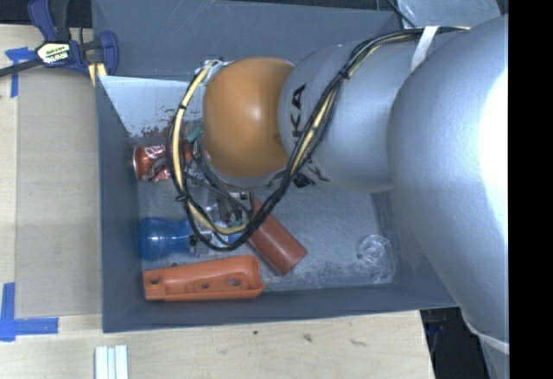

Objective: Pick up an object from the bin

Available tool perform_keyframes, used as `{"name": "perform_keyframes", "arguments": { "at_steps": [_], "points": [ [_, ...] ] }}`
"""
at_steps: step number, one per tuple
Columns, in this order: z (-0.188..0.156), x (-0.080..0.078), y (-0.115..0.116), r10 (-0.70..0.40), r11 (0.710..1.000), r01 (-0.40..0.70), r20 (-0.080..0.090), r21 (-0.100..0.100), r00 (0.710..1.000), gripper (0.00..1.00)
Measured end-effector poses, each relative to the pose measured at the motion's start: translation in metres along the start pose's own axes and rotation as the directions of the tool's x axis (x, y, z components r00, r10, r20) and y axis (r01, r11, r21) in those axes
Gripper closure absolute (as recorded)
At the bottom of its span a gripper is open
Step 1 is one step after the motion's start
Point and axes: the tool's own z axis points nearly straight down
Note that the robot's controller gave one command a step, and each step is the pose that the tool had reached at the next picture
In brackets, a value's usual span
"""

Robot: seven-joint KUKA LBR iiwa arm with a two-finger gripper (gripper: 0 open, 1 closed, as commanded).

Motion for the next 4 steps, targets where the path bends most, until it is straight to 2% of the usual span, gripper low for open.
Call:
{"name": "perform_keyframes", "arguments": {
  "at_steps": [1, 2, 3, 4],
  "points": [
    [0.068, 0.001, 0.004, -0.064, 0.998, 0.064, -0.006, 0.000, 0.998, 0.00],
    [0.068, -0.007, 0.031, 0.149, 0.989, -0.149, 0.004, -0.002, 0.989, 0.00],
    [0.068, -0.022, -0.029, 0.293, 0.956, -0.293, -0.003, 0.001, 0.956, 1.00],
    [0.068, -0.022, -0.029, 0.293, 0.956, -0.293, -0.003, 0.001, 0.956, 1.00]
  ]
}}
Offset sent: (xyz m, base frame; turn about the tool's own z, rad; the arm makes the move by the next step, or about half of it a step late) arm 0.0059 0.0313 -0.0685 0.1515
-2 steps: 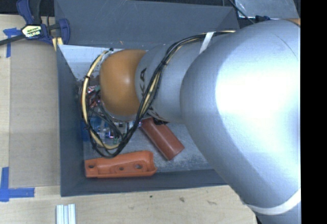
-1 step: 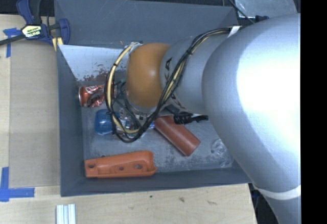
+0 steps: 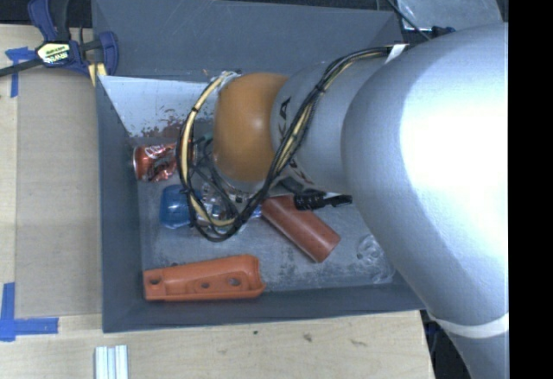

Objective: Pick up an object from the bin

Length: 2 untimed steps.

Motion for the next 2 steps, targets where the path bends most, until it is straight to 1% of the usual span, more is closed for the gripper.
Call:
{"name": "perform_keyframes", "arguments": {
  "at_steps": [1, 2],
  "points": [
    [-0.001, 0.000, 0.000, 0.000, 1.000, 0.000, 0.000, 0.000, 1.000, 1.00],
    [-0.011, 0.002, -0.001, 0.000, 1.000, 0.000, -0.007, 0.004, 1.000, 1.00]
  ]
}}
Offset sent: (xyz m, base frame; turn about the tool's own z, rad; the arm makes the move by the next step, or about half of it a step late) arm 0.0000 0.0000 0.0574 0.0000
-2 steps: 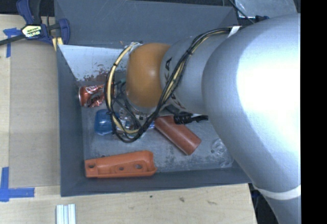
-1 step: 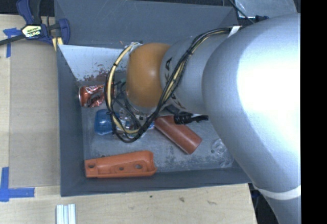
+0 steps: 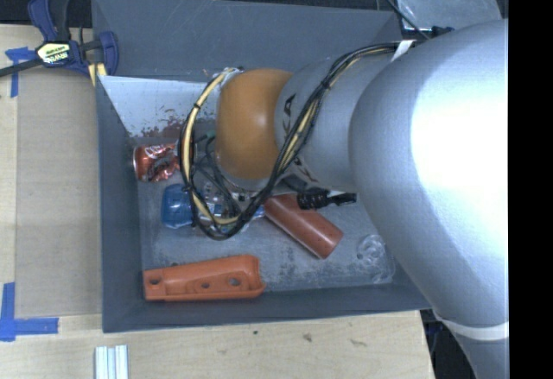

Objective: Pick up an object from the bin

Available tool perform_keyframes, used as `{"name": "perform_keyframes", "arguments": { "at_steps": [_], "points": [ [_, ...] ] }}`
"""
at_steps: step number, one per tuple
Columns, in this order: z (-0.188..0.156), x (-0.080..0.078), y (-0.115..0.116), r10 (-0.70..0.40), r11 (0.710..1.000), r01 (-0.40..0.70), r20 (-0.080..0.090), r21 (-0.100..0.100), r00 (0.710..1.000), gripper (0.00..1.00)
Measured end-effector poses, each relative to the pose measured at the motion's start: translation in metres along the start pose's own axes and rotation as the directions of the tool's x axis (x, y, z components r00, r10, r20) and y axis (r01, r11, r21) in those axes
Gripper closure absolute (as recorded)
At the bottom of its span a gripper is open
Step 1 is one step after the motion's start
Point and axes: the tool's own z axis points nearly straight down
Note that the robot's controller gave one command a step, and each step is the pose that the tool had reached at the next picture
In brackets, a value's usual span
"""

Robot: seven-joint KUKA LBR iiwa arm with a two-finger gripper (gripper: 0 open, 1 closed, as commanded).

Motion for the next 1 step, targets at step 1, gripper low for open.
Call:
{"name": "perform_keyframes", "arguments": {
  "at_steps": [1],
  "points": [
    [-0.0133, 0.0006, -0.0003, -0.001, 1.000, 0.001, -0.002, 0.001, 1.000, 1.00]
  ]
}}
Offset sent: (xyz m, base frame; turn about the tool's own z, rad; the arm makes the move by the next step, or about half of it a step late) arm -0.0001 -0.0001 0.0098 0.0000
